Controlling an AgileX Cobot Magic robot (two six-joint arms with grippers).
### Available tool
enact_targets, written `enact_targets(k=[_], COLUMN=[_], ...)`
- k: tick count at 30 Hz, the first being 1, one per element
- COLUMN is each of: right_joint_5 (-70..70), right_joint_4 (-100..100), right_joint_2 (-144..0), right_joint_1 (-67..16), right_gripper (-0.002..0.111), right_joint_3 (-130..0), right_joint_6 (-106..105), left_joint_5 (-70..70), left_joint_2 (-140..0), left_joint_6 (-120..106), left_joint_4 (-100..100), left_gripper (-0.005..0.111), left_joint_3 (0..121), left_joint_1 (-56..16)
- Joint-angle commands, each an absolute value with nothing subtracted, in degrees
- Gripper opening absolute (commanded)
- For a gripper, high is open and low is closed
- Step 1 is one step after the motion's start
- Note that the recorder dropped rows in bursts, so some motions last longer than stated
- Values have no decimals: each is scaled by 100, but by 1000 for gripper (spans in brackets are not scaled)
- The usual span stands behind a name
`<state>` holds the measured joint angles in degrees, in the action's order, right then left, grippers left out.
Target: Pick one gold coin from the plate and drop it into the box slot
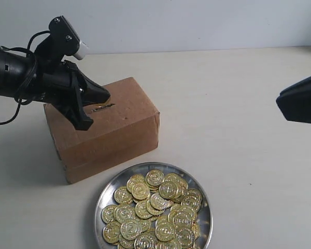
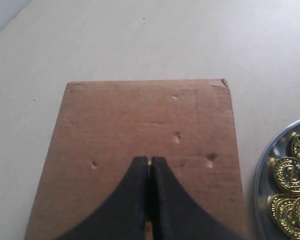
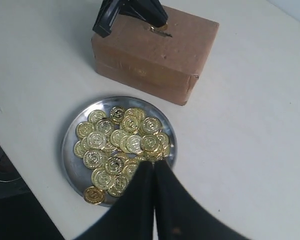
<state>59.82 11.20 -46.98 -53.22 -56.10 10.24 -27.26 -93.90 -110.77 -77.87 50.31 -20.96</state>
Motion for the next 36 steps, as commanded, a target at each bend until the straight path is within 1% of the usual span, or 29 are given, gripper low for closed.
enact_targets(k=[1,10,16,26,27,29,31,33,35,36], right_joint_5=[6036,6045,6045,6050,6050,6050,6050,6050,6050,6050], right_joint_4=[1119,1096,1085,1086,1086,1086,1086,1086,1086,1086], right_joint_2=[-4665,-4665,-4665,-4665,-4665,-4665,-4665,-4665,-4665,-4665], right_joint_1=[-5327,-5327,-5327,-5327,-5327,-5327,-5327,-5327,-5327,-5327], right_gripper=[0,0,0,0,0,0,0,0,0,0], right_joint_3=[-5643,-5643,-5643,-5643,-5643,-5643,-5643,-5643,-5643,-5643], right_joint_6=[1051,1051,1051,1051,1051,1051,1051,1051,1051,1051], left_joint_5=[-2691,-2593,-2544,-2528,-2528,-2508,-2508,-2508,-2492,-2479], left_joint_2=[-9402,-9402,-9765,-9862,-9862,-9862,-9862,-9862,-9851,-9824], left_joint_6=[-11098,-11225,-11250,-11539,-11539,-11539,-11539,-11539,-11539,-11539], left_joint_4=[-7813,-7813,-7813,-7875,-7875,-7875,-7875,-7875,-7875,-7875], left_gripper=[0,0,0,1,5,16,31,44,48,47], left_joint_3=[5066,5066,5079,5079,5079,5079,5079,5079,5079,5079], left_joint_1=[-2112,-2112,-2112,-2112,-2112,-2112,-2112,-2112,-2112,-2112])
